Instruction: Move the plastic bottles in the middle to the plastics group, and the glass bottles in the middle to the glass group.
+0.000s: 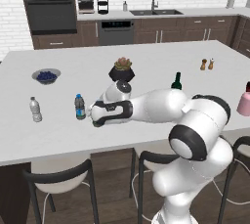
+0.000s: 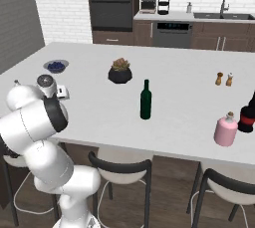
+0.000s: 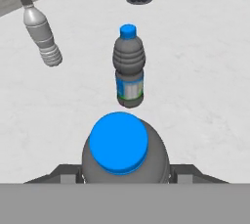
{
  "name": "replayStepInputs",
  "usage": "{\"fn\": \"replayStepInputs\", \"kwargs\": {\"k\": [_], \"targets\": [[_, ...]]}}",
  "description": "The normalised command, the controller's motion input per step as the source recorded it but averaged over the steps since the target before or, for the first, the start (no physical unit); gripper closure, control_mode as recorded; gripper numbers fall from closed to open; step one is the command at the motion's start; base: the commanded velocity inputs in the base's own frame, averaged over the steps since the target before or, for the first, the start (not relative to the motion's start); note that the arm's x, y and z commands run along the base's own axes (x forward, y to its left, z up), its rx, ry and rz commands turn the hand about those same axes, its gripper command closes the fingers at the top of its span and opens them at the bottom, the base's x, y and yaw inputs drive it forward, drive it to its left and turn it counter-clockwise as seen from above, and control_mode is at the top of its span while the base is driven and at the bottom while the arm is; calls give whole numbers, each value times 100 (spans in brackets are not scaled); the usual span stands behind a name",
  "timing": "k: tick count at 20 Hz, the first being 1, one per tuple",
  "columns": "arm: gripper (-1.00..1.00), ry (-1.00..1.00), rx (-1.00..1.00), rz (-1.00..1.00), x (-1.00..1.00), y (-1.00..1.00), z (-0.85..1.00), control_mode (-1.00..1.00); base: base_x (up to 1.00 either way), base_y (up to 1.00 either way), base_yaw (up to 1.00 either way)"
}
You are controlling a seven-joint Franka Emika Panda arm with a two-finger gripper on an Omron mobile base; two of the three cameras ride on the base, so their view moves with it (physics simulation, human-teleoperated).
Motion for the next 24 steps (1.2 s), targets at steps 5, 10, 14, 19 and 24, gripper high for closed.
{"fn": "replayStepInputs", "kwargs": {"k": [5,10,14,19,24], "targets": [[100,0,-1,0,27,5,-17,-100,0,0,0],[100,0,0,0,16,0,-18,-100,0,0,0],[100,0,3,0,10,0,-12,-100,0,0,0],[100,0,2,1,14,2,-4,-100,0,0,0],[100,0,1,2,12,0,-4,-100,0,0,0]]}}
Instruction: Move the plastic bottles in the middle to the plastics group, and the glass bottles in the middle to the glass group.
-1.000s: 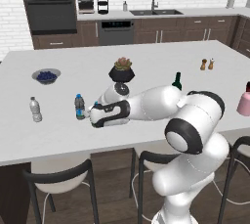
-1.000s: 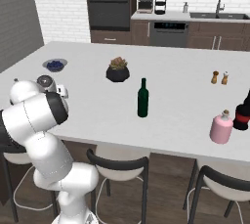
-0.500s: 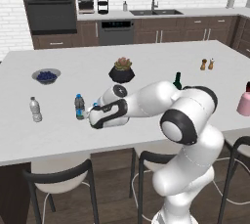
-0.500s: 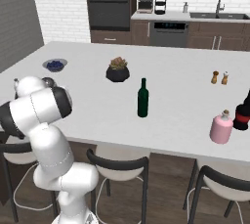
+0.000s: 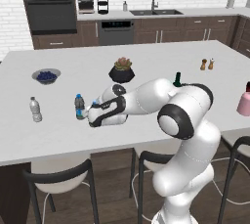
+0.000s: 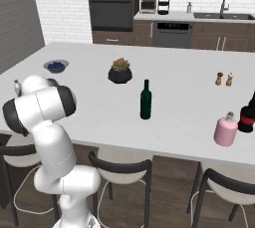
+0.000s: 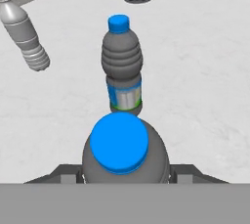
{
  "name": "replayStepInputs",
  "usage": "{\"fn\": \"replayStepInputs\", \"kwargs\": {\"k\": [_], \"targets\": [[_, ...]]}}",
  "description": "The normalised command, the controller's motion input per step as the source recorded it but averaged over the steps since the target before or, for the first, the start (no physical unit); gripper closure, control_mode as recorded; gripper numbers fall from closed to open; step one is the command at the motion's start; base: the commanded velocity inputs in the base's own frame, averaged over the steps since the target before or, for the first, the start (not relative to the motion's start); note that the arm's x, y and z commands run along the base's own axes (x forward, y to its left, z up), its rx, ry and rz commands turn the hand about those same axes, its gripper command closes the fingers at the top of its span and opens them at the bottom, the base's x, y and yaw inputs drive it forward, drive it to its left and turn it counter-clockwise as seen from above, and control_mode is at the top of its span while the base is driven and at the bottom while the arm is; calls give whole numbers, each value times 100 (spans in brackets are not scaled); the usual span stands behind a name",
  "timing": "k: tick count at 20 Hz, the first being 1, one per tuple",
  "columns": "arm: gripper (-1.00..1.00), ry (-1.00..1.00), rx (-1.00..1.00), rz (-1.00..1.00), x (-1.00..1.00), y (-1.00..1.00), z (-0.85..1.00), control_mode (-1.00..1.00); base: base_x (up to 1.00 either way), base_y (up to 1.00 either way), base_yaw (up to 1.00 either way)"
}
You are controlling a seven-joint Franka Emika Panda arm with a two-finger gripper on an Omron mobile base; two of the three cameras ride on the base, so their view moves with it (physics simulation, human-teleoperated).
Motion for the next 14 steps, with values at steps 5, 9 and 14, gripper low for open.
{"fn": "replayStepInputs", "kwargs": {"k": [5,9,14], "targets": [[100,0,0,0,6,0,-25,-100,0,0,0],[100,0,0,0,5,2,-27,-100,0,0,0],[100,0,0,0,4,1,-23,-100,0,0,0]]}}
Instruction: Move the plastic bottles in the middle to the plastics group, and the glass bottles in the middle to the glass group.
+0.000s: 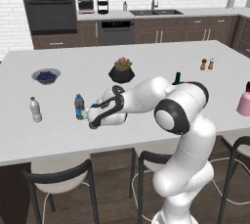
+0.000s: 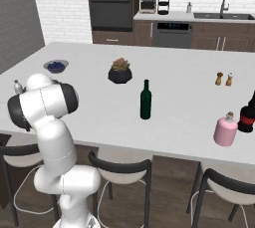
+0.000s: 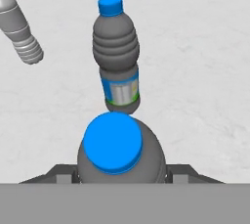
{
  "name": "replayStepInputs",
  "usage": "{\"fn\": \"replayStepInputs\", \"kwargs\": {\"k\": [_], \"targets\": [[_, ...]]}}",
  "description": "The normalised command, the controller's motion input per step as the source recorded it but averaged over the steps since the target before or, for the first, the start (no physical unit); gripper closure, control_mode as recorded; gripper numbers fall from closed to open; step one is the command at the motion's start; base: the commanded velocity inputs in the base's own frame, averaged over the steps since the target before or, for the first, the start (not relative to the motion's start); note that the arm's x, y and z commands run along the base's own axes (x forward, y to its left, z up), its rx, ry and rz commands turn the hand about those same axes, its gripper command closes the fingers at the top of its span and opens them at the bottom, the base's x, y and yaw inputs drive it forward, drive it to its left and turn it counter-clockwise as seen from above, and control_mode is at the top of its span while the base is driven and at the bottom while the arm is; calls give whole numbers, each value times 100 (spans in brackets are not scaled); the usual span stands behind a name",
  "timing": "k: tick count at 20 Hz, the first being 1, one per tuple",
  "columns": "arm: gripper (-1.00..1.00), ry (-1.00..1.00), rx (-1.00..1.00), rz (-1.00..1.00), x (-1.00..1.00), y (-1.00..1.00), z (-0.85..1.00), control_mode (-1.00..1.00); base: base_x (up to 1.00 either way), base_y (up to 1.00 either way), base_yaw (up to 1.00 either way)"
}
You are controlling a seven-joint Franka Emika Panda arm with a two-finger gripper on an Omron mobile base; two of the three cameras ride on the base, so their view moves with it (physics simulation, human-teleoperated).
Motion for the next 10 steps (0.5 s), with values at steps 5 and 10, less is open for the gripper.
{"fn": "replayStepInputs", "kwargs": {"k": [5,10], "targets": [[100,-1,0,0,14,8,-13,-100,0,0,0],[100,0,0,0,11,8,-13,-100,0,0,0]]}}
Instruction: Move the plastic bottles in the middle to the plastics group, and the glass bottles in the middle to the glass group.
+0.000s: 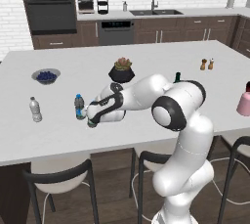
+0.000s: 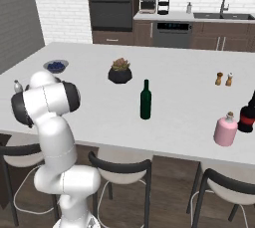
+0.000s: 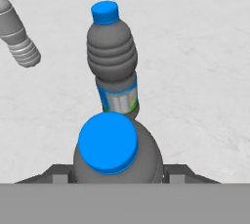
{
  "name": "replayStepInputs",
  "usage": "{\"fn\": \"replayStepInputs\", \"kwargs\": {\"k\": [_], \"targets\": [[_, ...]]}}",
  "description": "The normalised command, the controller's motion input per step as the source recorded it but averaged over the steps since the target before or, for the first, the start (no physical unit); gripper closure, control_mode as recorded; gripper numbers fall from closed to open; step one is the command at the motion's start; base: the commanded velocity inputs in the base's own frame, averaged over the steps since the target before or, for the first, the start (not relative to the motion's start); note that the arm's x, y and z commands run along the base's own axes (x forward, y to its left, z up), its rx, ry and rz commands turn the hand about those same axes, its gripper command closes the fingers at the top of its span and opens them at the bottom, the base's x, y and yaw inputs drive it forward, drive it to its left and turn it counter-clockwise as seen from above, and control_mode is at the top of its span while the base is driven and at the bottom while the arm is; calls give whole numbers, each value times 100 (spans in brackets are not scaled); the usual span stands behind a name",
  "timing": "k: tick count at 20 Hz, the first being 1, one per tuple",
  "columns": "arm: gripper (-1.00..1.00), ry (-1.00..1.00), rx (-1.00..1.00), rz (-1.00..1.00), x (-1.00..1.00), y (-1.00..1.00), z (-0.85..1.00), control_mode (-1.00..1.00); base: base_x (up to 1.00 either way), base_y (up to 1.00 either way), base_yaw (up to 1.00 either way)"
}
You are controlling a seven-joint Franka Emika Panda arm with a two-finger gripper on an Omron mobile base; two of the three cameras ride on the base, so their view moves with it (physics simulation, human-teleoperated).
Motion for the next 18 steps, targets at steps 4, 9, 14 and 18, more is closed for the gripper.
{"fn": "replayStepInputs", "kwargs": {"k": [4,9,14,18], "targets": [[100,0,0,0,8,7,-24,-100,0,0,0],[100,0,0,0,1,0,-35,-100,0,0,0],[-100,0,0,0,-6,0,-28,-100,0,0,0],[-100,0,0,0,-6,1,-7,-100,0,0,0]]}}
